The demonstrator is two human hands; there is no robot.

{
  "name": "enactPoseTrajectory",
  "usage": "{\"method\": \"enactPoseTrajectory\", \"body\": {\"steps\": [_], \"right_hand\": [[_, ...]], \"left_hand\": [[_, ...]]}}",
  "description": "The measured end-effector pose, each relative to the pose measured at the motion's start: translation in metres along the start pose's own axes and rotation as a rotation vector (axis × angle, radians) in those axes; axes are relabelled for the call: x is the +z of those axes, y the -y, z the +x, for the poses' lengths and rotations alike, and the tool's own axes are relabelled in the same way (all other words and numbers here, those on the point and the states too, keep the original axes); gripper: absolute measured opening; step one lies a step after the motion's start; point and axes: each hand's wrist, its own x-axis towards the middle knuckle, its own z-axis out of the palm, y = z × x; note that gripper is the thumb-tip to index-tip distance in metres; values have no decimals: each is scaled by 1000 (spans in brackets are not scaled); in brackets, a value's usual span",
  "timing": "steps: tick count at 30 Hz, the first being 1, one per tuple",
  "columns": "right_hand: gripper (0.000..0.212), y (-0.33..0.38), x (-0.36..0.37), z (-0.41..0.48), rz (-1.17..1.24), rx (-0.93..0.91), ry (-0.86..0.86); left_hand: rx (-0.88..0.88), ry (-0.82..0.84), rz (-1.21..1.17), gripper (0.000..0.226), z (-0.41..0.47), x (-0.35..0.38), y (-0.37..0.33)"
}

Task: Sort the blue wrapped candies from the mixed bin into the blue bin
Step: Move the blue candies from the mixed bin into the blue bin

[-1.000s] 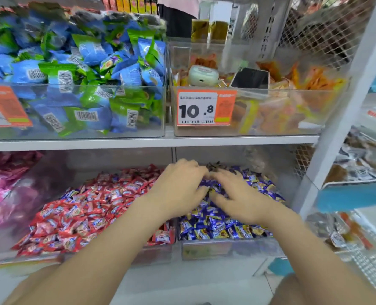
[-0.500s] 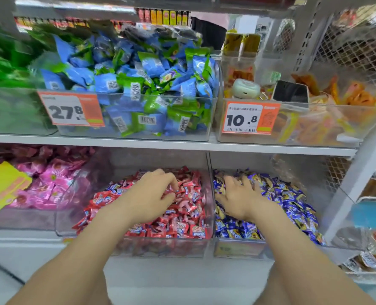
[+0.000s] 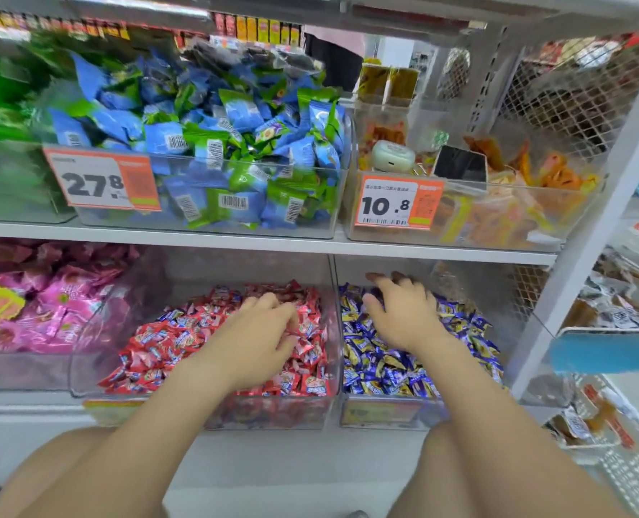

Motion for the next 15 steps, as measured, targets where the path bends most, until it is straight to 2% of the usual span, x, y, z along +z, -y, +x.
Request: {"method": "enactPoseTrajectory", "body": {"steps": [2,4,8,10,12,15], "right_hand": [[37,28,-4,-18,201,-164,-173],[30,55,-2,-38,310,-306,-235],[18,93,13,-49,255,-490,-20],[16,105,17,-48,151,-517,158],[35,115,22,-43,-28,-585,302],[48,133,38,-27,-146,-663,437]], "left_hand": [[-174,33,75,23,-3,-8,8],[-367,92,142,38,-7,-17,20],[-739,212,166,71,-23,-34,48],[-745,301,155,77,-29,-39,62],[-659,432,93,81,-32,-45,74],[-528,584,52,116,-33,-47,91]]}}
